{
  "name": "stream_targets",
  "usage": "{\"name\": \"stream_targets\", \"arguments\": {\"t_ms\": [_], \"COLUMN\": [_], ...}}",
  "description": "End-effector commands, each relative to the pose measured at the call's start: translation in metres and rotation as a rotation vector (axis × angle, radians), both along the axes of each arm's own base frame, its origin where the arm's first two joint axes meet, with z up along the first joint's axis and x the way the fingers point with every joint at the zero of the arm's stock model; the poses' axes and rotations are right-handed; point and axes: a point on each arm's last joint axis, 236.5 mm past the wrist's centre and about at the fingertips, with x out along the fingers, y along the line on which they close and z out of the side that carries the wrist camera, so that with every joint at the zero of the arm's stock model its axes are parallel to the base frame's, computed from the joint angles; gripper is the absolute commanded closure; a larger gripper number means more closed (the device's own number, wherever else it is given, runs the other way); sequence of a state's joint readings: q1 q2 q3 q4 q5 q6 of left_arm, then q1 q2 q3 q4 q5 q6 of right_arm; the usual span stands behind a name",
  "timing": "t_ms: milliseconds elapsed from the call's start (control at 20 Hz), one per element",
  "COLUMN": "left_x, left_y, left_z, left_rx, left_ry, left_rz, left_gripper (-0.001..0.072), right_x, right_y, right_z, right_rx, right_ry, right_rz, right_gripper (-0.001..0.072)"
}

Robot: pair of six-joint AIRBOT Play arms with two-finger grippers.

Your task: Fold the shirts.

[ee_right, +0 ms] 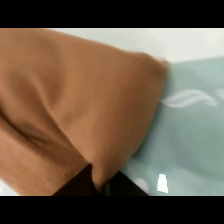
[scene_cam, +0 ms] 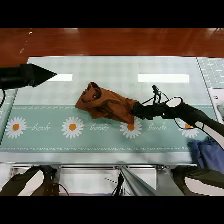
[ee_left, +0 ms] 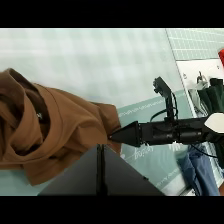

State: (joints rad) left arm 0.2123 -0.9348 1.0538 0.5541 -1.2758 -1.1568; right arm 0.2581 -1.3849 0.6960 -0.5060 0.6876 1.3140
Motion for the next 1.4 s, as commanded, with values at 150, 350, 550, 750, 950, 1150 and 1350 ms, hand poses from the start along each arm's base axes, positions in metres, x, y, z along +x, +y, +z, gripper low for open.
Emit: {"name": "stream_targets", "arguments": {"t_ms": [150,350,550,750,950,1150,1350], "left_x": [0.000,0.011,0.022,0.034,0.029,0.030,0.046], "left_y": [0.010,0.015,0.004,-0.018,-0.043,-0.048,-0.032], "left_z": [-0.017,-0.041,-0.073,-0.113,-0.149,-0.154,-0.154], "left_rx": [0.076,0.086,0.100,0.132,0.136,0.169,0.187], "left_ry": [0.029,0.058,0.086,0.118,0.200,0.156,0.116], "left_rz": [0.010,0.055,0.030,-0.034,-0.114,-0.163,-0.103], "left_gripper": [0.0675,0.0675,0.0675,0.0675,0.0675,0.0675,0.0675], "right_x": [-0.003,-0.024,-0.069,-0.140,-0.202,-0.266,-0.296], "right_y": [-0.026,-0.121,-0.222,-0.324,-0.391,-0.424,-0.429], "right_z": [0.114,0.225,0.272,0.270,0.276,0.294,0.300], "right_rx": [0.034,-0.185,-0.455,-0.770,-1.003,-1.166,-1.175], "right_ry": [-0.190,-0.284,-0.233,0.014,0.246,0.471,0.537], "right_rz": [0.220,0.168,-0.055,-0.315,-0.514,-0.672,-0.777], "right_gripper": [0.0684,0.0683,0.0683,0.0683,0.0683,0.0683,0.0683]}}
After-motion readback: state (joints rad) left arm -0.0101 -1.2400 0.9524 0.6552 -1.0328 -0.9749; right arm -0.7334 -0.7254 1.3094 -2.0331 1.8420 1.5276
